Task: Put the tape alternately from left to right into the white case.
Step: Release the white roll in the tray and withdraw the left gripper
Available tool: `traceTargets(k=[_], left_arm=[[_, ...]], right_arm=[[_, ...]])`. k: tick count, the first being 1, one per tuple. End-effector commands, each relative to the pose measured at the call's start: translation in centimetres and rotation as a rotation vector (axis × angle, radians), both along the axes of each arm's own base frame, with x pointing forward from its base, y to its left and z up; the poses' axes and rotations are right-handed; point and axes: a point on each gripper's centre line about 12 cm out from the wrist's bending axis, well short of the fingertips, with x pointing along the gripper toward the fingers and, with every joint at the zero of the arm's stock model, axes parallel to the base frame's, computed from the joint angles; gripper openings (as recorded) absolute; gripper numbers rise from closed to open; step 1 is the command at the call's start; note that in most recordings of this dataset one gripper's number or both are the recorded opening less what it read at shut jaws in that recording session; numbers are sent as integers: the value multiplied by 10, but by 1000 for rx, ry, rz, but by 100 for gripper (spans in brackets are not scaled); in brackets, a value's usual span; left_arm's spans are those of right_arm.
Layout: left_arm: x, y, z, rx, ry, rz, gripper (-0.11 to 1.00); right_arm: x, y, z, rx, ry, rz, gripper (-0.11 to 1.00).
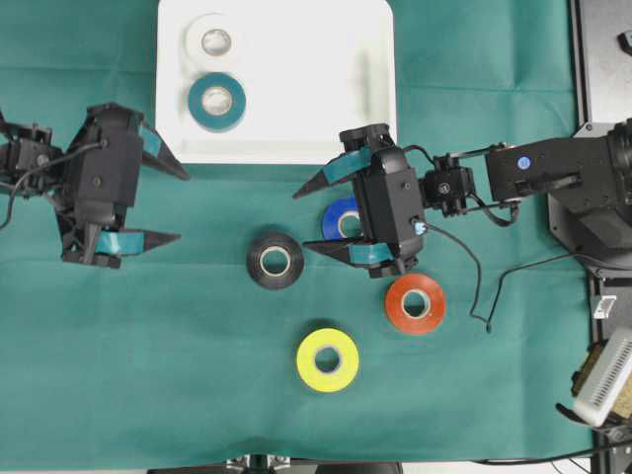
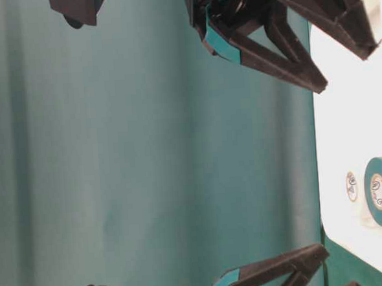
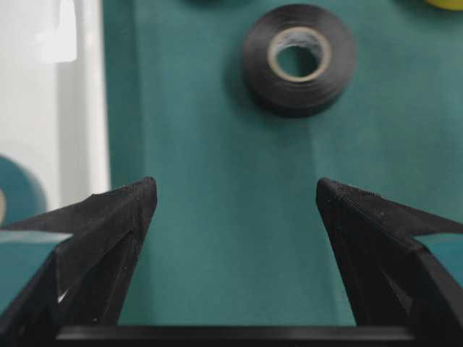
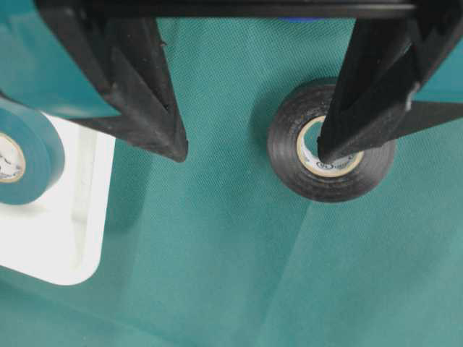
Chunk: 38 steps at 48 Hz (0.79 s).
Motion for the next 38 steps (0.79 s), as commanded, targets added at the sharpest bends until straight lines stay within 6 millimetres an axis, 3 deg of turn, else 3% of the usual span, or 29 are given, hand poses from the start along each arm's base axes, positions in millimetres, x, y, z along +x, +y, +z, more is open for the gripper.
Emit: traceTargets(k=[1, 38], left_arm=[[1, -5, 10, -7, -36, -13, 60], [2, -8, 8, -8, -36, -22, 60]], right_arm=[[4, 1, 10, 7, -32, -1, 74], [3, 1, 9, 6, -27, 1, 74]])
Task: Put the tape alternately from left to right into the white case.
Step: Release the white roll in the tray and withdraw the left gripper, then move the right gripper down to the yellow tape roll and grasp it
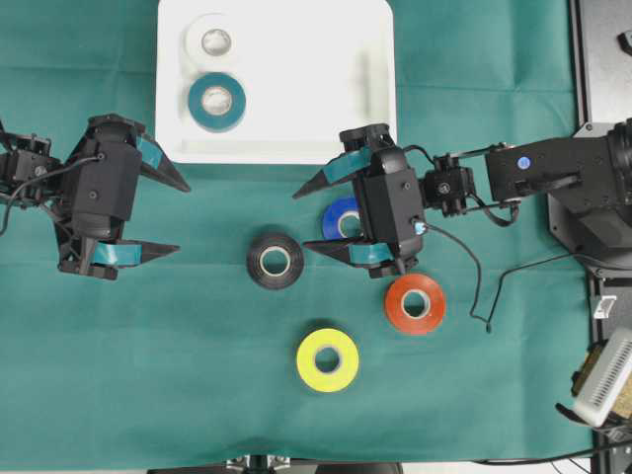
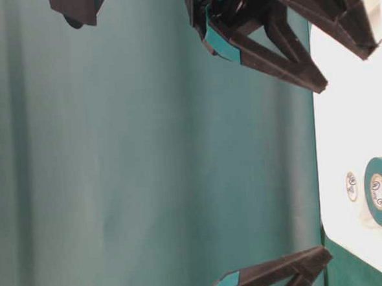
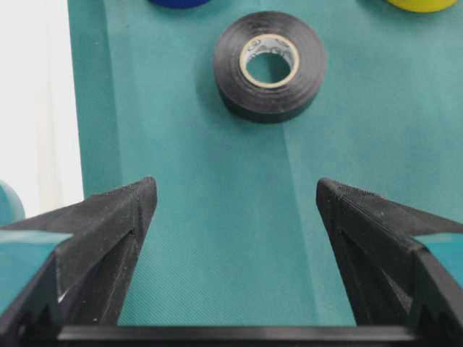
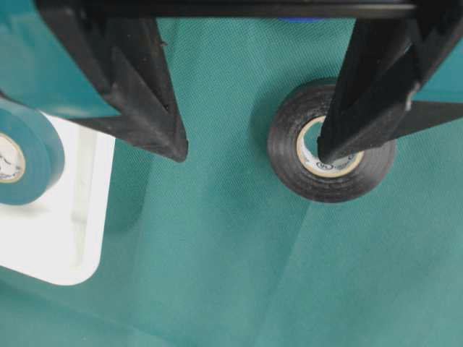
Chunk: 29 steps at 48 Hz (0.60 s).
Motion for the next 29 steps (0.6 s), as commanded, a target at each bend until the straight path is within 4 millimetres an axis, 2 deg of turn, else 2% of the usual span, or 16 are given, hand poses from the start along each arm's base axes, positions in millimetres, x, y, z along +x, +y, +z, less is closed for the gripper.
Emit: traceTargets(k=[1, 17, 29], left_arm=[[2, -1, 8, -5, -29, -2, 60], [2, -1, 8, -3, -29, -3, 60], [2, -1, 8, -3, -29, -3, 60]], right_arm=[[3, 2, 9, 6, -27, 4, 74], [1, 17, 8, 7, -24, 46, 74], [-3, 37, 7, 7, -22, 102, 74]])
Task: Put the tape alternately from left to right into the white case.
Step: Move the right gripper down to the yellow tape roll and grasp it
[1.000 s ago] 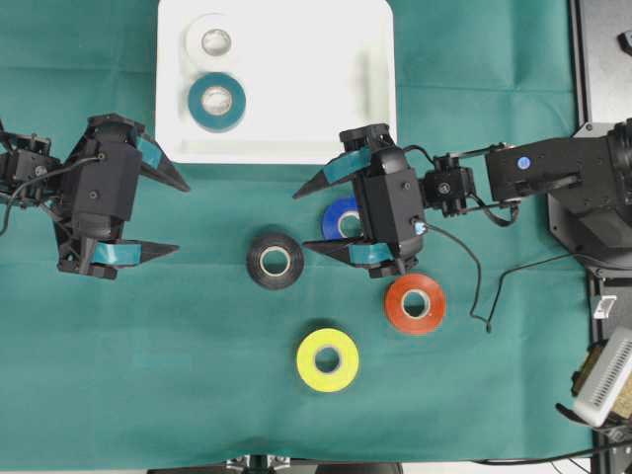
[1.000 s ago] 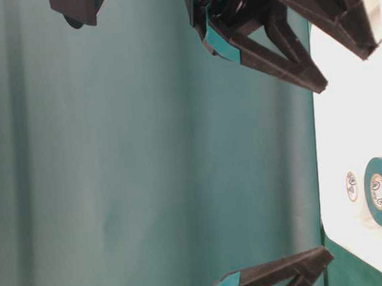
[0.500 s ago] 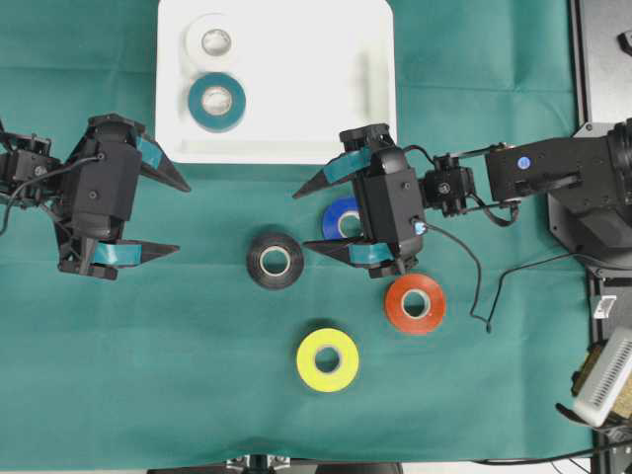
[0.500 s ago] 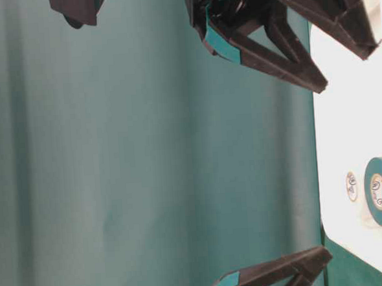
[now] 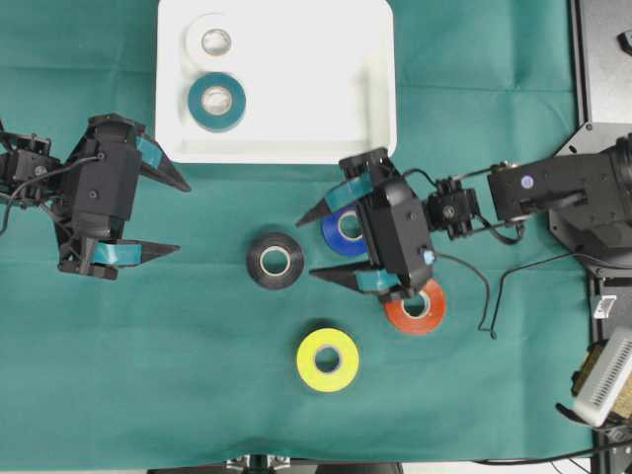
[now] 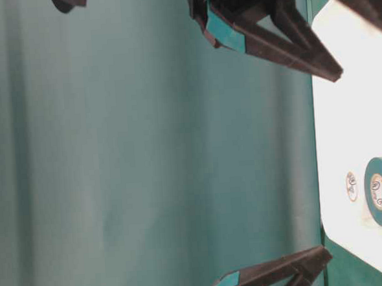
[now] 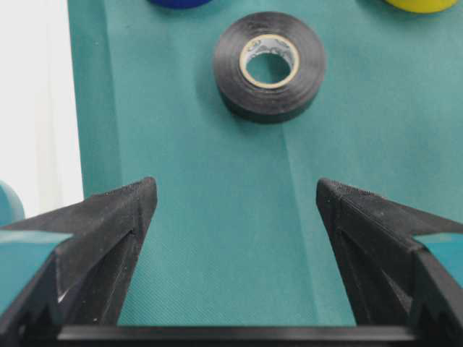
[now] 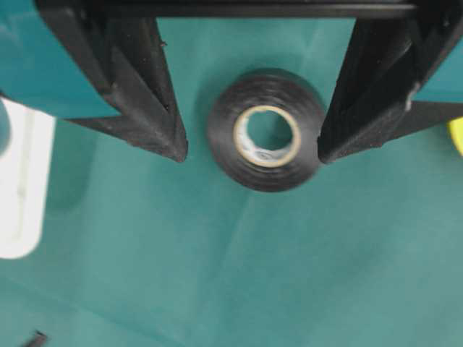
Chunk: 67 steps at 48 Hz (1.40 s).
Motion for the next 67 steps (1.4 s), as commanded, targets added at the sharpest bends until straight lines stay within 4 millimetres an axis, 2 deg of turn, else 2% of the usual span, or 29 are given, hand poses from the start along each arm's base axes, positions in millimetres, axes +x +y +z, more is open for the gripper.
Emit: traceTargets(k=[1, 23, 36, 54, 67], left_arm=[[2, -1, 7, -3, -27, -3, 60], [3, -1, 9, -9, -31, 1, 60], [2, -1, 7, -24, -25, 13, 60], [2, -1, 7, -29, -24, 17, 60], [2, -1, 7, -30, -26, 17, 60]], right_arm=[[1, 9, 8, 9, -25, 22, 74], [-14, 58, 5, 5, -5, 166, 74], [-17, 62, -1, 57, 60, 138, 74], [-6, 70, -38, 52, 286, 76, 74], [3, 83, -42, 53, 308, 87, 74]])
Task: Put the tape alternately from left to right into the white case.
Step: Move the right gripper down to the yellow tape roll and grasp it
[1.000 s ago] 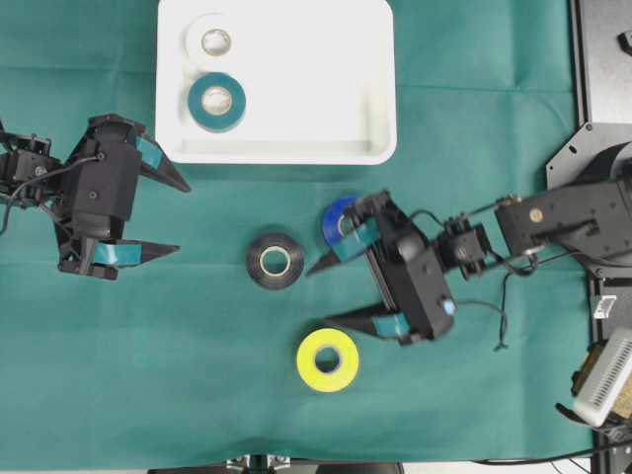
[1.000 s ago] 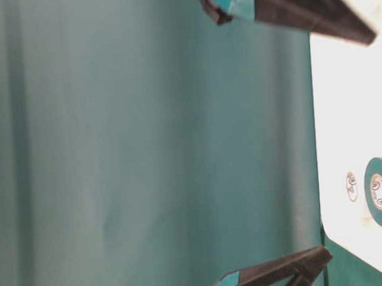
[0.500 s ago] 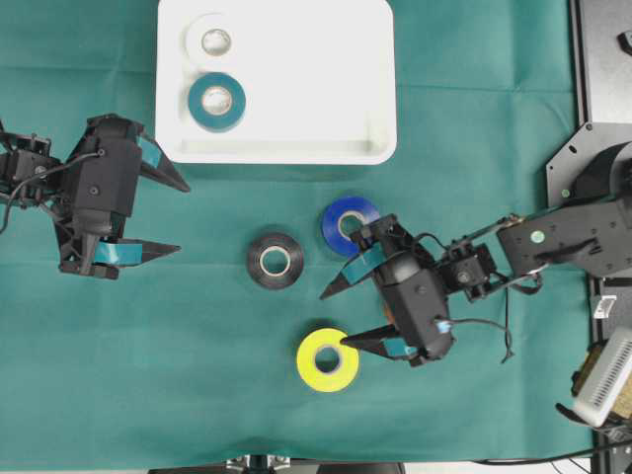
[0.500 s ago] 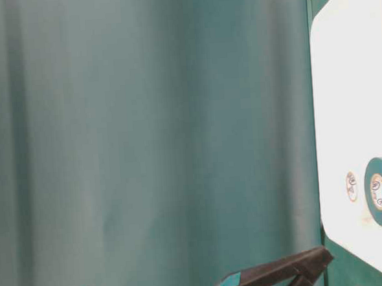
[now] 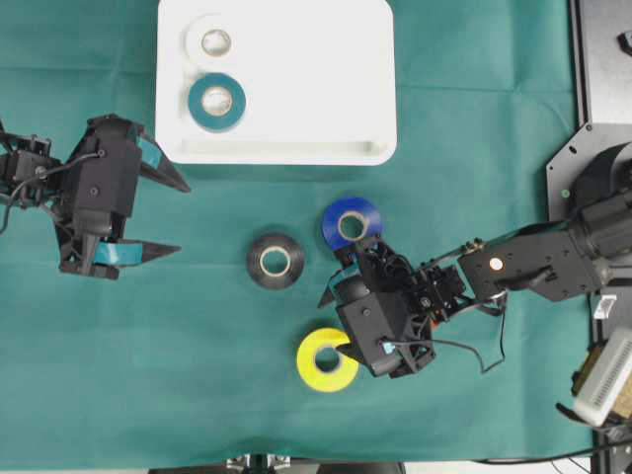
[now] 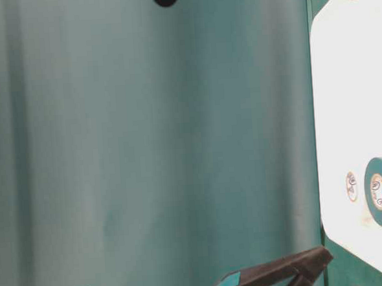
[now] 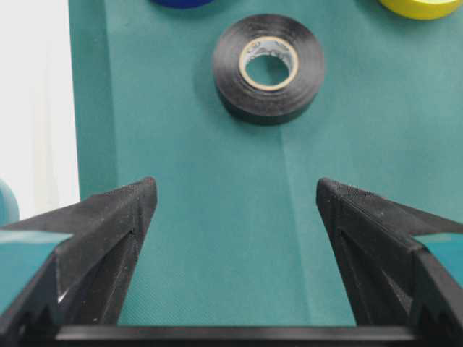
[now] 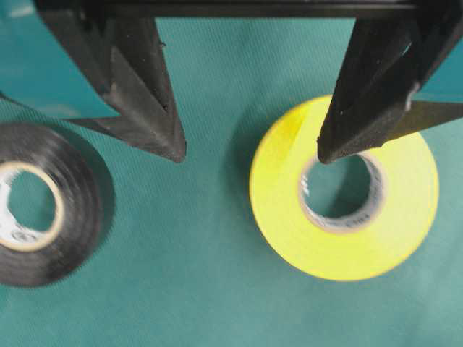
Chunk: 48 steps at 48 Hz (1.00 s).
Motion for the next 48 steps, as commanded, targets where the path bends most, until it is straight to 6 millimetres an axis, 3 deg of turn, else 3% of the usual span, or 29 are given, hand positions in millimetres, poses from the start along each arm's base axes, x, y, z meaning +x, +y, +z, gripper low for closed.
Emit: traceTargets(k=[1, 17, 48], left_arm=[[2, -1, 7, -7, -27, 1, 60], [-1, 0, 2, -5, -15, 1, 60], [0, 0, 3, -6, -18, 1, 60]], right_arm=[[8, 7, 10, 14, -31, 8, 74], [22, 14, -1, 5, 2, 2, 74], [23, 13, -10, -24, 59, -4, 74]])
